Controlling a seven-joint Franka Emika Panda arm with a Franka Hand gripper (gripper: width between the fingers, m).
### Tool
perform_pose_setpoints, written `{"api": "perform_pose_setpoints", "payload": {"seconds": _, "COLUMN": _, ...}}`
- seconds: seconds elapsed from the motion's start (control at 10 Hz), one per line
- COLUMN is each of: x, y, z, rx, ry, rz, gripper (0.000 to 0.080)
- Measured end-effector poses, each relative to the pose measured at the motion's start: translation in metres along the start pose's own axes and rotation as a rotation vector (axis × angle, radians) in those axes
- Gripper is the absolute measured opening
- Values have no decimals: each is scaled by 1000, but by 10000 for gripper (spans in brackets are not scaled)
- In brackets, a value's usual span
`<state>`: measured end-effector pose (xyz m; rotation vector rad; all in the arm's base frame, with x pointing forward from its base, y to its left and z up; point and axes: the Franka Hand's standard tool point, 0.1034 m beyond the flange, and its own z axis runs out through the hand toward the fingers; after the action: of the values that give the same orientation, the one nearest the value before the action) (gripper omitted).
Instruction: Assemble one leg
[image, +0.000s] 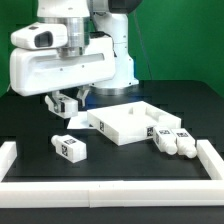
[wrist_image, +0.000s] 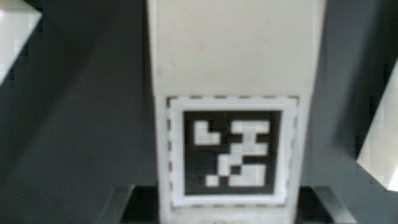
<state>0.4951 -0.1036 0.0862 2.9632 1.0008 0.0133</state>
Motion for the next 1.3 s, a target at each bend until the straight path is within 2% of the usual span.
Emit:
{"api": "perform_pose_setpoints", "payload": {"seconds": 0.2, "x": -3, "y": 2, "z": 0, "rx": 0, "ry": -1, "rz": 5, "gripper": 287}}
{"api": "perform_pose_setpoints", "payload": {"seconds": 0.3, "x": -17, "y": 11, "z": 1, "rx": -28, "ry": 33, "rz": 62, "gripper": 287}}
{"api": "perform_pose_setpoints", "payload": {"seconds": 0.4, "x": -48, "y": 16, "z": 9, "rx": -51, "ry": 48, "rz": 158, "gripper": 287}}
{"api": "perform_pose_setpoints", "payload": {"seconds": 0.5, "x": -74, "y": 19, "z": 21, "rx": -31, "ry": 28, "rz": 248, "gripper": 287}}
{"api": "perform_pose_setpoints", "payload": {"seconds": 0.6, "x": -89, "y": 25, "z": 28, "rx": -16, "ry": 17, "rz": 288, "gripper": 287}}
{"api": "perform_pose_setpoints", "payload": {"seconds": 0.7, "x": -96, "y": 29, "z": 32, "rx": 5, "ry": 6, "rz": 306, "gripper": 287}}
{"api": "perform_pose_setpoints", "payload": {"seconds": 0.8, "x": -91, "y": 27, "z": 30, "rx": 2, "ry": 9, "rz": 297, "gripper": 287}}
{"api": "perform_pose_setpoints", "payload": {"seconds": 1.1, "x": -92, "y": 25, "z": 33, "rx": 6, "ry": 5, "rz": 296, "gripper": 287}}
{"api": "perform_pose_setpoints", "payload": {"seconds": 1.2, "x": -105, "y": 21, "z": 49, "rx": -15, "ry": 8, "rz": 330, "gripper": 287}}
{"api": "perform_pose_setpoints", "payload": {"seconds": 1.3, "x": -118, "y": 14, "z": 64, "rx": -7, "ry": -10, "rz": 351, "gripper": 287}}
